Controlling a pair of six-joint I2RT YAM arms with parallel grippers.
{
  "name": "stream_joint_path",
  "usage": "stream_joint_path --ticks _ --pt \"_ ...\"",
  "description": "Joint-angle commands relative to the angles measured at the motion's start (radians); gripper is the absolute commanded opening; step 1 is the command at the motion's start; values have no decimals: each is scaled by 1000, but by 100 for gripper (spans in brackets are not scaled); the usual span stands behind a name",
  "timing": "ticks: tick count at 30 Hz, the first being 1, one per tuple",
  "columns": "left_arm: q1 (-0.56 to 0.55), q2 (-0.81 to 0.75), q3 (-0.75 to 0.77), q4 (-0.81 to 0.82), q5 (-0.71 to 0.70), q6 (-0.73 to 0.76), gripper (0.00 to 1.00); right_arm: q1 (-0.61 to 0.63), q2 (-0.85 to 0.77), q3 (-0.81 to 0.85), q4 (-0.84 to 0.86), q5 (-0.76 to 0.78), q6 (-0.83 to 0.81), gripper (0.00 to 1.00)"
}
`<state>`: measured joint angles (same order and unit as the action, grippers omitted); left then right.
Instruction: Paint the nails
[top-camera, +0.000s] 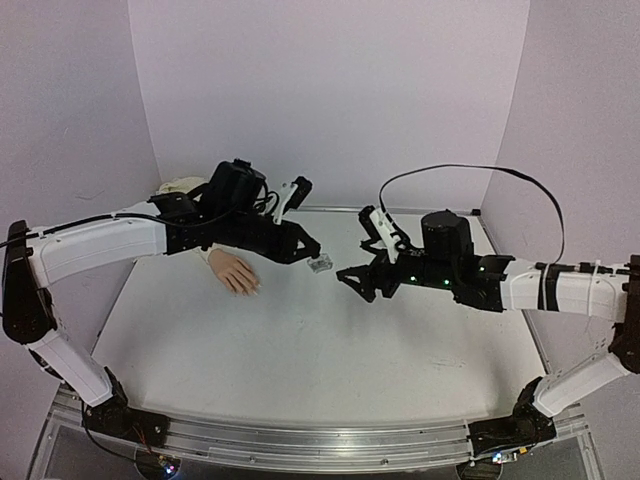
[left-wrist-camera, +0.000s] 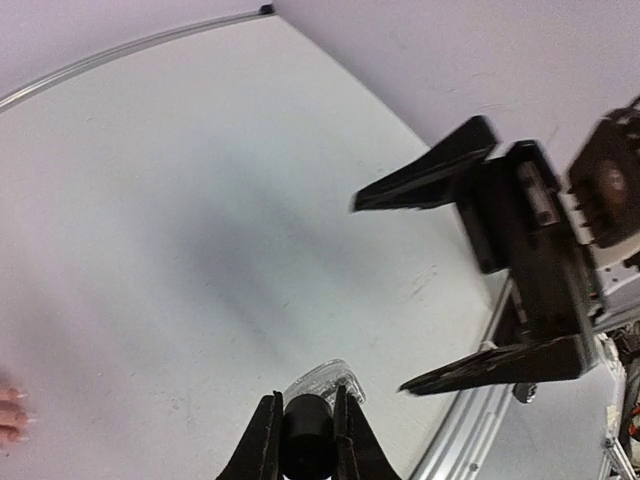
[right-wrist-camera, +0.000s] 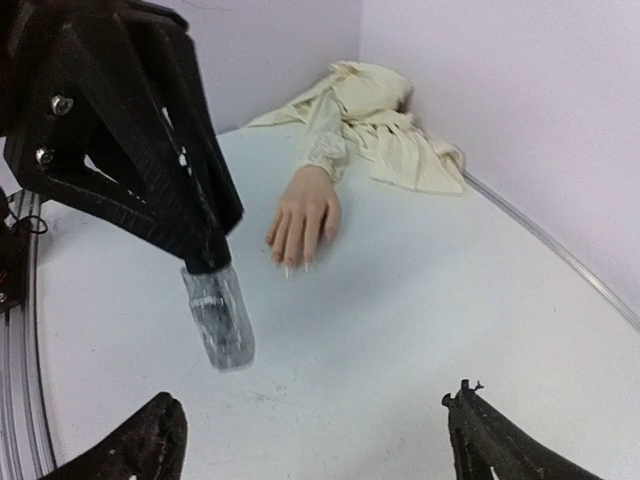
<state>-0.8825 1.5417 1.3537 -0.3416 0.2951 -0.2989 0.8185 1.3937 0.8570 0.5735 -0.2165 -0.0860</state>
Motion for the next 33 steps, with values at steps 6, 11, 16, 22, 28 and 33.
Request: stream_joint_path --ticks 6,11,16,22,28,33 --pt "8 -27 -183 -90 -457 -87 0 -4 -249 -131 2 342 -37 98" --pt "86 -141 -365 -137 -568 -215 0 -3 -301 -156 6 400 -56 98" --pt "186 -242 -535 -184 -711 -350 0 -4 -323 -172 27 423 -57 98" --pt "239 -203 -590 -178 -783 -447 0 -4 -340 -179 37 434 -54 98" --pt "248 -139 -597 -175 -808 -520 0 -4 -360 -183 38 443 -49 98" --pt "247 -101 -592 -175 -818 -532 1 -4 -369 -194 40 456 -50 98"
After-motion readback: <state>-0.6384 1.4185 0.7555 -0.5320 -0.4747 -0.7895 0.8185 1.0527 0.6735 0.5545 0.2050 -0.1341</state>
